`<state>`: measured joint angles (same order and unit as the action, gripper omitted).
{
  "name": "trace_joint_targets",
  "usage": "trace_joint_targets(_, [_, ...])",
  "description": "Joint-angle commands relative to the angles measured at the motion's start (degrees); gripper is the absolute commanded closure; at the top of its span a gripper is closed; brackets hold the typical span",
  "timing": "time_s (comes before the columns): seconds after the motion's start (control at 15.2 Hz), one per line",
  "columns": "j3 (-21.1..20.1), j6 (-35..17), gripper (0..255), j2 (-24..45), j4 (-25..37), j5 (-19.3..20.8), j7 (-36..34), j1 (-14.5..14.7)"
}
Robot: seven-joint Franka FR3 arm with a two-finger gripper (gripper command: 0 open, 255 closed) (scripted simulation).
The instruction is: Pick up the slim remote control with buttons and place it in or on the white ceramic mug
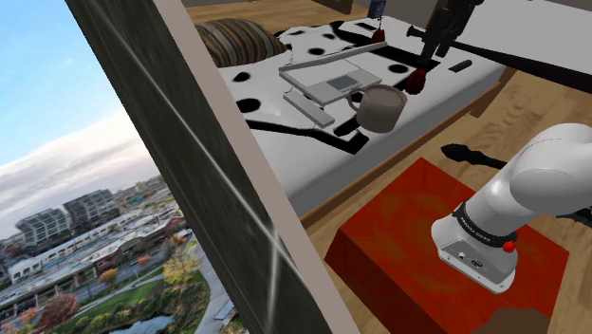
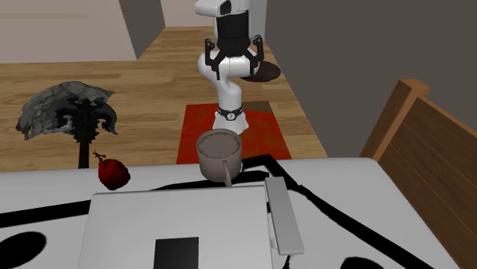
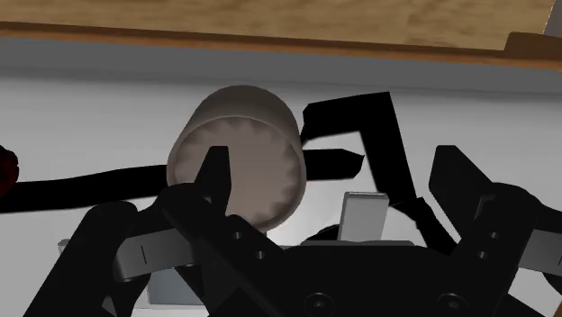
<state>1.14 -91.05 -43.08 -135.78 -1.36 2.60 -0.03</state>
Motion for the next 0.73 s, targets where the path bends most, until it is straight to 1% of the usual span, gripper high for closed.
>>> trace_joint_targets(0.0, [0.0, 0.0, 0, 0.0, 0.0, 0.0, 0.0, 0.0])
trace_joint_targets(0.33, [-2.3, -8.7, 0, 8.5, 0.0, -1.0, -2.8, 0.6])
trace_joint_targets(0.66, [-4.4, -16.6, 0, 18.3, 2.1, -1.4, -5.5, 1.0])
